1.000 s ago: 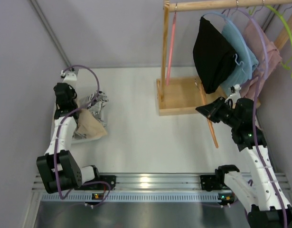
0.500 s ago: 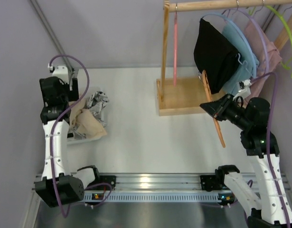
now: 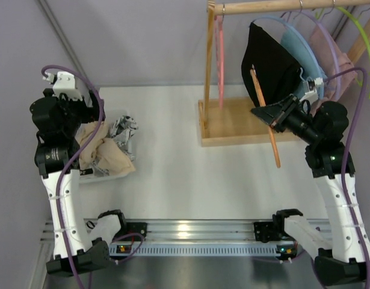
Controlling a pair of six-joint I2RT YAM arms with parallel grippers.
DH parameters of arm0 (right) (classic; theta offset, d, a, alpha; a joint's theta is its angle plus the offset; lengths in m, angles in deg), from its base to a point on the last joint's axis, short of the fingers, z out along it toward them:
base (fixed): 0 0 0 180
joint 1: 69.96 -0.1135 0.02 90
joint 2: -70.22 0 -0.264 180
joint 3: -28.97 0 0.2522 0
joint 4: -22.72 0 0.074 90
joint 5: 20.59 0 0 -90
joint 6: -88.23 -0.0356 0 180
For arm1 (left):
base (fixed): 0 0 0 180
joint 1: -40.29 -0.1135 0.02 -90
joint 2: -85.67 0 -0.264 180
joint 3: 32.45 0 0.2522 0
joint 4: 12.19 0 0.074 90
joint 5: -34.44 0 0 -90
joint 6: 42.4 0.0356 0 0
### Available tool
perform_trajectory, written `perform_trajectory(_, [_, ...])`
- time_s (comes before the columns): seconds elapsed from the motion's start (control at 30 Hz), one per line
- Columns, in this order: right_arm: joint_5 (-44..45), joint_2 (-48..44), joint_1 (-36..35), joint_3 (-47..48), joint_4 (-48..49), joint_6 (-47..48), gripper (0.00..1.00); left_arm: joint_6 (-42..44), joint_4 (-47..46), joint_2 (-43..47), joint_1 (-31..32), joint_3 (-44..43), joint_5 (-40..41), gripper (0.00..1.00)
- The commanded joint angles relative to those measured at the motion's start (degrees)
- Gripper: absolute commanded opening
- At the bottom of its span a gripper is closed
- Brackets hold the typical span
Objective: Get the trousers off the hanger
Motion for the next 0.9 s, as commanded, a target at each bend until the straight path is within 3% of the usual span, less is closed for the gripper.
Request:
perform_trajectory(0.0, [-4.0,4.3,-0.6,4.3,13.0,-12.7,0.0,-3.6,1.1,1.2,0.1,-2.7,-7.0,0.98])
perform_trajectory(0.3, [-4.4,14.2,-1.3,15.1,23.1,-21.4,0.0,-2.3,1.2,2.6,0.1,-5.6,-7.4,0.98])
perform_trajectory(0.87, [0.2,28.1,-4.5,28.3,26.5,-18.7,0.0,-4.1,1.1,2.4,0.0,-5.4,-7.3,0.98])
